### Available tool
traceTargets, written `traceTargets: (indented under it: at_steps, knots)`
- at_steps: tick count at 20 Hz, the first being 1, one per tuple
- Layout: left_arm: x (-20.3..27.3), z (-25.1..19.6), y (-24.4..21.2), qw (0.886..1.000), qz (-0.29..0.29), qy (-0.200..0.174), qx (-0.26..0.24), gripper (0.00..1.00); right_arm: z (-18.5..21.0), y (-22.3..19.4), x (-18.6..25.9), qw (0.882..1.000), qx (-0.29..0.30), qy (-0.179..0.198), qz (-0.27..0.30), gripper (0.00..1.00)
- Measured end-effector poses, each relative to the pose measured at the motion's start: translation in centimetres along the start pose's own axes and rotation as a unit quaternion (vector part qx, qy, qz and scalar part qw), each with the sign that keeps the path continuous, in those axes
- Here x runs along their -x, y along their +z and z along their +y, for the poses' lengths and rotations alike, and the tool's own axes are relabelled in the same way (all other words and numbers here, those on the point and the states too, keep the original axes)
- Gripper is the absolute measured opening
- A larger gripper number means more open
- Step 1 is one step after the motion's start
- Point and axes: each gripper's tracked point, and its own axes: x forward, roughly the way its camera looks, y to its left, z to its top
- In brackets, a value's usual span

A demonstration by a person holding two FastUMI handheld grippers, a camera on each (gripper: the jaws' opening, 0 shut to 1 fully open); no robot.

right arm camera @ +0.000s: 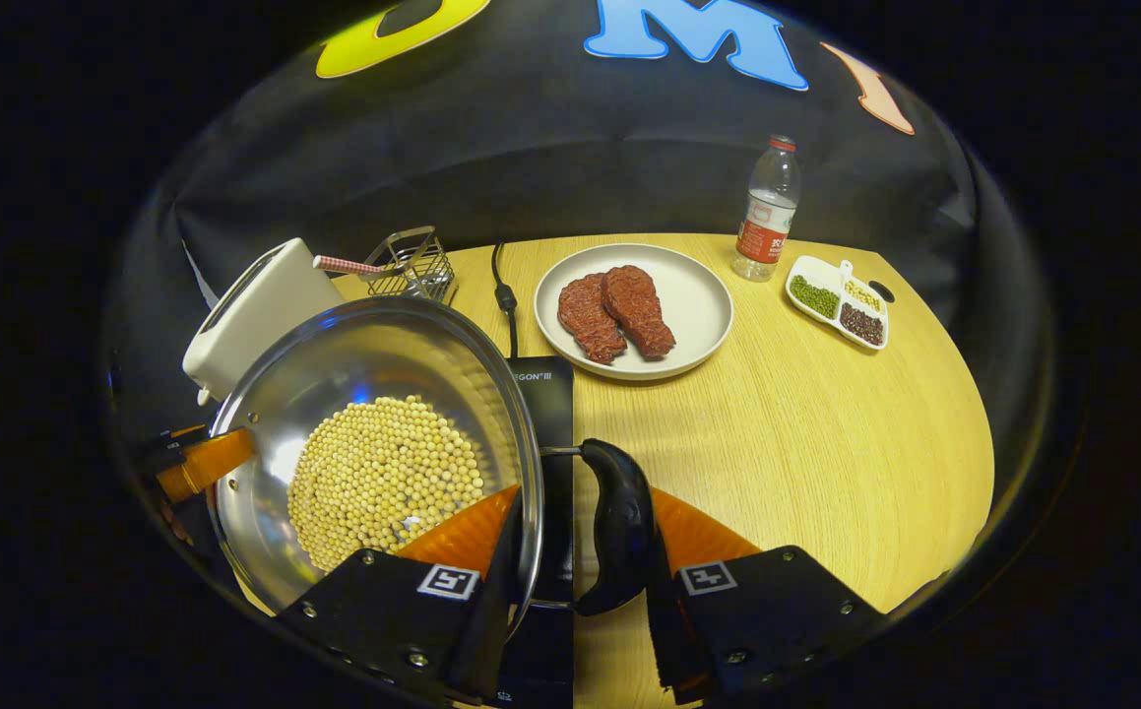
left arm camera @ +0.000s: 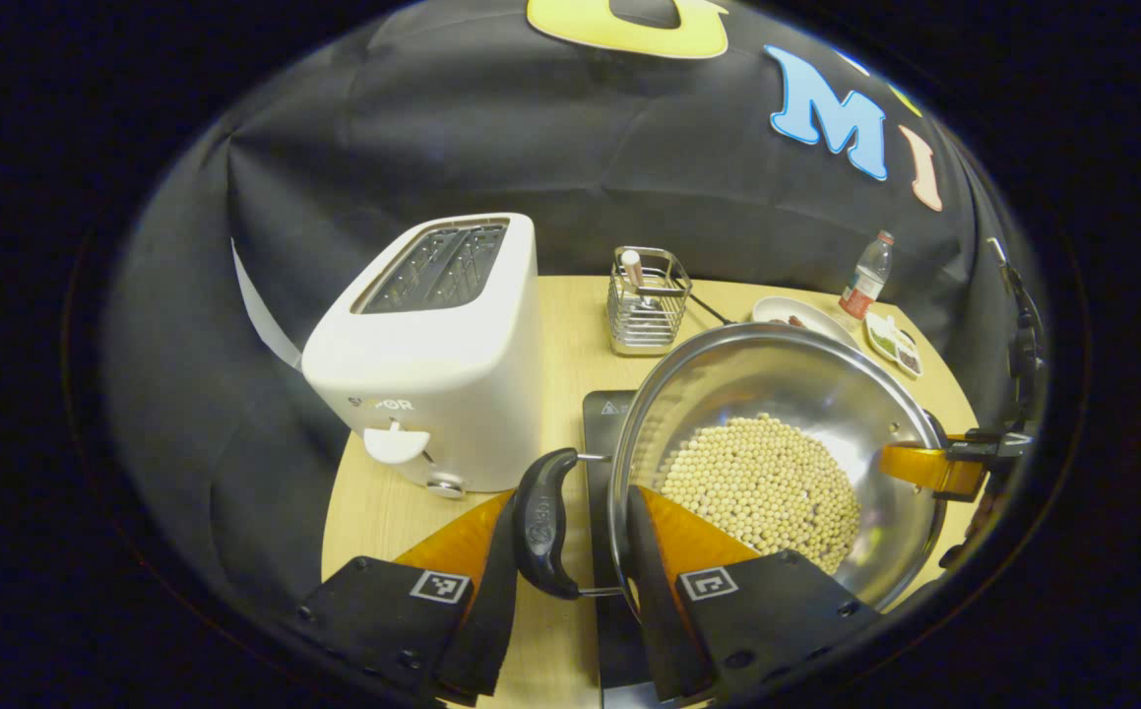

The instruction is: First push the handle of the pot to place it horizontally, then grasp the pot with both hands and set it on the induction cooktop.

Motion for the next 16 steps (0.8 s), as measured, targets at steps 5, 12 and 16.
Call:
traceTargets:
  at_steps: [5, 12, 16]
  knots:
    - [0.3, 0.1, 0.1, 1.000, -0.006, 0.014, -0.003, 0.66, -0.1, 0.1, -0.2, 1.000, -0.002, 0.004, -0.007, 0.59]
    - [5.2, -1.1, 3.8, 0.995, -0.095, 0.032, 0.020, 0.96, -0.6, 3.0, 3.6, 0.997, 0.024, 0.028, -0.074, 0.81]
    - [10.8, -3.8, 7.0, 0.984, -0.166, 0.048, 0.047, 0.96, -3.5, 5.3, 8.5, 0.991, 0.015, 0.038, -0.129, 0.86]
